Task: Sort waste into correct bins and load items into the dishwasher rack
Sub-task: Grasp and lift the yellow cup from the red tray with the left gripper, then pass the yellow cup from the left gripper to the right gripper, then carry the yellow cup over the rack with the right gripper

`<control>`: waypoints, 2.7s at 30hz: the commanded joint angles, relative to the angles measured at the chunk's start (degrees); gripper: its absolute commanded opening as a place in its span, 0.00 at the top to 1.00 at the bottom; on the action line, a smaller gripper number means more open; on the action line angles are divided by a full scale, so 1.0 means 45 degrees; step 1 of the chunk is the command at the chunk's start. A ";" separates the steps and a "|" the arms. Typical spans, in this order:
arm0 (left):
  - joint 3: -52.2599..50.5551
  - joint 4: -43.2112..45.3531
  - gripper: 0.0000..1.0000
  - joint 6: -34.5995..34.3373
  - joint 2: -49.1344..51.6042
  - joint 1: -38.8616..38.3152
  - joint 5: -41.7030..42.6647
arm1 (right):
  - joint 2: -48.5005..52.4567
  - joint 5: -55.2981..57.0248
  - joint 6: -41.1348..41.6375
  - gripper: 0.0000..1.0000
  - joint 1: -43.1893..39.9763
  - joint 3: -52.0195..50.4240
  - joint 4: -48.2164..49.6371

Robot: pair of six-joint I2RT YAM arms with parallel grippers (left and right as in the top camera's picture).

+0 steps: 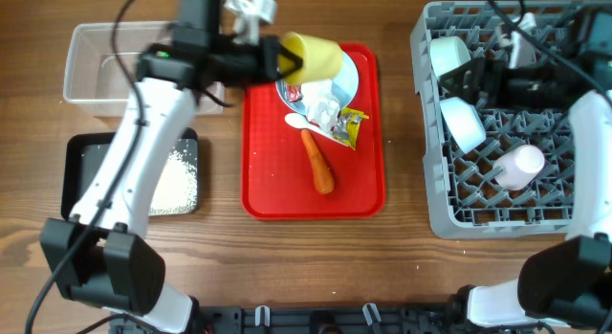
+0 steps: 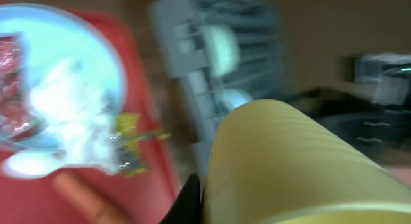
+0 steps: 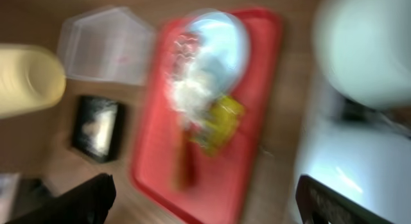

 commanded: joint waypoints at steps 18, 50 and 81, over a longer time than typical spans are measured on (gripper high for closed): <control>-0.0073 0.0049 0.96 0.0782 0.0981 -0.1107 0.5280 | 0.0087 -0.7325 0.4935 0.00 0.4182 -0.2603 1.1516; -0.0073 0.0801 0.96 0.0636 0.0986 -0.0413 0.4741 | 0.0777 -0.7451 0.4896 0.27 0.4493 -0.2603 1.1011; -0.0073 0.0801 0.64 0.0636 0.0986 -0.0437 0.4697 | 0.0777 -0.7621 0.4639 0.62 0.4784 -0.2603 1.1060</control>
